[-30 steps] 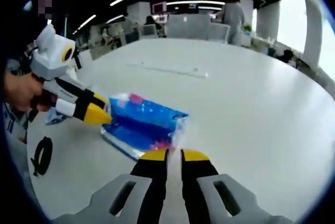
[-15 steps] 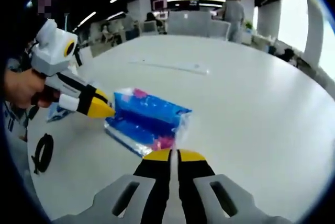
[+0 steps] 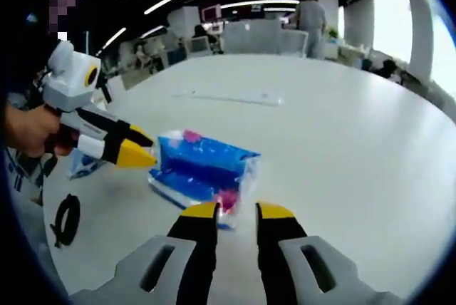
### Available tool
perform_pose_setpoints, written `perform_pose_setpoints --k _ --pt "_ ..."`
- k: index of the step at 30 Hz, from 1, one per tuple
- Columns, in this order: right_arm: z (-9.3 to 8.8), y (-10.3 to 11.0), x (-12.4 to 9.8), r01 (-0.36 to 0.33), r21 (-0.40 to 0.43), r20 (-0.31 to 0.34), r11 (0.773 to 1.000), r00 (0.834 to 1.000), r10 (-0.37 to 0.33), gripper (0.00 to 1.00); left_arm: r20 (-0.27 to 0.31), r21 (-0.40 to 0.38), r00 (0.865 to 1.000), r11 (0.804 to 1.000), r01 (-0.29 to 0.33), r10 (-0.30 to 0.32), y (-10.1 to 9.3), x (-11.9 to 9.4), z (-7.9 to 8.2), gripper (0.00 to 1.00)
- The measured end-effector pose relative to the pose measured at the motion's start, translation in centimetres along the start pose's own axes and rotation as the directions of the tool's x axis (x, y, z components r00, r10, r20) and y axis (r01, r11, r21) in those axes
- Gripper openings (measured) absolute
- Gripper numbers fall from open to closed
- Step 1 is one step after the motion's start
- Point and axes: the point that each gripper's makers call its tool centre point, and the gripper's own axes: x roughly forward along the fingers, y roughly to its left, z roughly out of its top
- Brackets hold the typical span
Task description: Arrange the tabletop items into an orderly group along one side of the table until the central work area is clear of visible clutter.
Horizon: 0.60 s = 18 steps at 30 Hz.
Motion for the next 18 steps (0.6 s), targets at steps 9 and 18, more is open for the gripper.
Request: perform_pose_setpoints --k 9,18 --pt "1.2 0.7 -1.0 0.002 -0.024 0.024 1.000 1.000 -0.002 0.38 0.020 0.021 1.000 1.000 -0.022 0.021 -0.2 -1.3 0.2 0.50" --pt "2.9 0.1 -2.1 0.052 -0.072 0.056 0.996 0.997 -0.048 0.65 0.074 0.015 0.997 1.000 0.002 -0.003 -1.5 -2.7 1.4 0.77"
